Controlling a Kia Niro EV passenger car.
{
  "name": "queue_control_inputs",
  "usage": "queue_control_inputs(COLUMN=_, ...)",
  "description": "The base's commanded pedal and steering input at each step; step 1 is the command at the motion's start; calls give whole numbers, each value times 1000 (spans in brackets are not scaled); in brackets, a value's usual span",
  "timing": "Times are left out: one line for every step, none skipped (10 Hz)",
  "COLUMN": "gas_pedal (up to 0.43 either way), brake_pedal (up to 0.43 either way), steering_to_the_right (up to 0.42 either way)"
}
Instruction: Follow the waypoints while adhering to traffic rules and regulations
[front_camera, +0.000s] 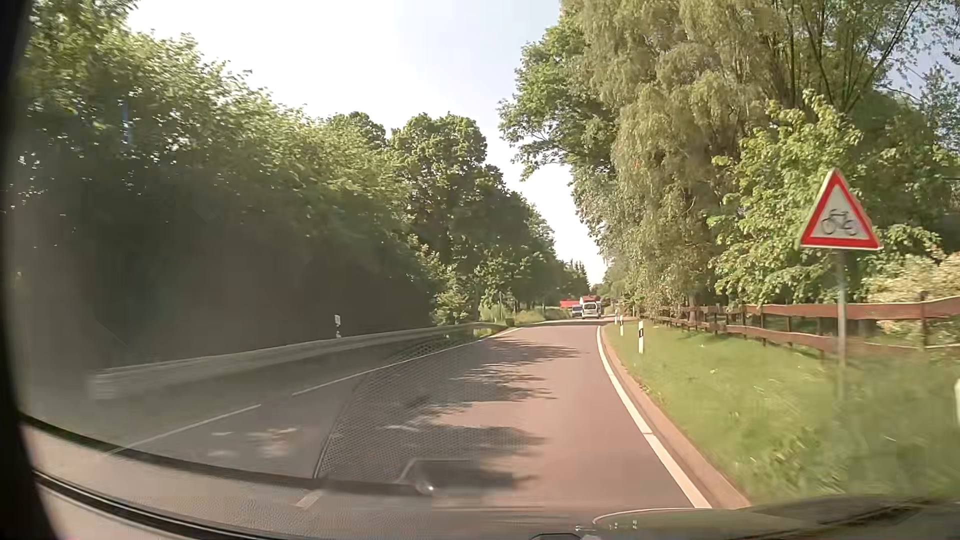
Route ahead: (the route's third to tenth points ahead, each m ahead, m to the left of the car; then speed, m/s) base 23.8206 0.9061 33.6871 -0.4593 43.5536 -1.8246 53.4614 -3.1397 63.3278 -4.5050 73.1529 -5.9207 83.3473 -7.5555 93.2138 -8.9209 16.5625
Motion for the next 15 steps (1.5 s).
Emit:
queue_control_inputs(gas_pedal=118, brake_pedal=0, steering_to_the_right=36)
queue_control_inputs(gas_pedal=118, brake_pedal=0, steering_to_the_right=35)
queue_control_inputs(gas_pedal=118, brake_pedal=0, steering_to_the_right=35)
queue_control_inputs(gas_pedal=118, brake_pedal=0, steering_to_the_right=36)
queue_control_inputs(gas_pedal=118, brake_pedal=0, steering_to_the_right=37)
queue_control_inputs(gas_pedal=118, brake_pedal=0, steering_to_the_right=36)
queue_control_inputs(gas_pedal=118, brake_pedal=0, steering_to_the_right=35)
queue_control_inputs(gas_pedal=118, brake_pedal=0, steering_to_the_right=32)
queue_control_inputs(gas_pedal=118, brake_pedal=0, steering_to_the_right=26)
queue_control_inputs(gas_pedal=118, brake_pedal=0, steering_to_the_right=21)
queue_control_inputs(gas_pedal=118, brake_pedal=0, steering_to_the_right=16)
queue_control_inputs(gas_pedal=118, brake_pedal=0, steering_to_the_right=12)
queue_control_inputs(gas_pedal=118, brake_pedal=0, steering_to_the_right=6)
queue_control_inputs(gas_pedal=110, brake_pedal=0, steering_to_the_right=3)
queue_control_inputs(gas_pedal=110, brake_pedal=0, steering_to_the_right=3)
